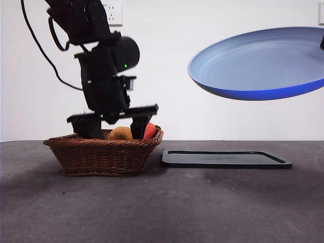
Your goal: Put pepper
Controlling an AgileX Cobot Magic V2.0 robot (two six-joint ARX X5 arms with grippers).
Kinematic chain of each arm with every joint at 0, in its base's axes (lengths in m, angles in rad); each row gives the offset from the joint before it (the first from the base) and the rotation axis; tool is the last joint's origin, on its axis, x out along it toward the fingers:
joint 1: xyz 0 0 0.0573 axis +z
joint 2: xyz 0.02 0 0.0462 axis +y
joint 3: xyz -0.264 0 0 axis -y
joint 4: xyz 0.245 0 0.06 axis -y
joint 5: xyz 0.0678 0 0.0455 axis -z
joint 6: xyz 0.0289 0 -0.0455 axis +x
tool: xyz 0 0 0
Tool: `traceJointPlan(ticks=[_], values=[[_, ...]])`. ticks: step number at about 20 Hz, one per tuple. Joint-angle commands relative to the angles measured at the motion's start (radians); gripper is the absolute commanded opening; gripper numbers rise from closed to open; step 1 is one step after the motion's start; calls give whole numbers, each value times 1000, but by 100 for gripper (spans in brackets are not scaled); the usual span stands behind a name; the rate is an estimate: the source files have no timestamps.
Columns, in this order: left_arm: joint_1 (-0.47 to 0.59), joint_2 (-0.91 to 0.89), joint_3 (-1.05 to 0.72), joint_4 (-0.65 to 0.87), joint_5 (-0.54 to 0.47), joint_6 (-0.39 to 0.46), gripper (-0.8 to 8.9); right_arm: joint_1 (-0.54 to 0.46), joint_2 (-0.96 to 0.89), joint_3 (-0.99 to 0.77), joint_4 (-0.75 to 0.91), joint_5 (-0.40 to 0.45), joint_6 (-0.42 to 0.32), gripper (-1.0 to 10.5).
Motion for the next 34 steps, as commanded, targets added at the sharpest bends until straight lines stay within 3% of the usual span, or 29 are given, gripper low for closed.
traceJointPlan(ticks=[1, 5, 9, 11, 18, 26, 32, 34], values=[[-9, 36, 20, -1, -8, -18, 389, 2, 4, 9, 15, -5, 9, 6], [-10, 36, 20, -15, -57, -18, 382, 2, 4, 9, 16, -5, 2, 6], [-11, 35, 20, -14, -50, -23, 173, 2, 4, 9, 20, -5, 2, 6], [-11, 32, 20, -20, -44, -24, 137, 2, 4, 9, 21, -4, 1, 6], [-10, -39, 21, -57, -26, -79, 137, 2, 4, 9, 28, -4, 2, 6], [-34, -194, 21, -116, -24, -77, 137, 2, 23, 9, 55, -5, 18, 6], [-93, -354, 21, -118, -23, -43, 137, 2, 206, 9, 108, -6, 66, 6], [-139, -395, 21, -124, -10, -42, 137, 1, 288, 9, 151, -61, 100, 6]])
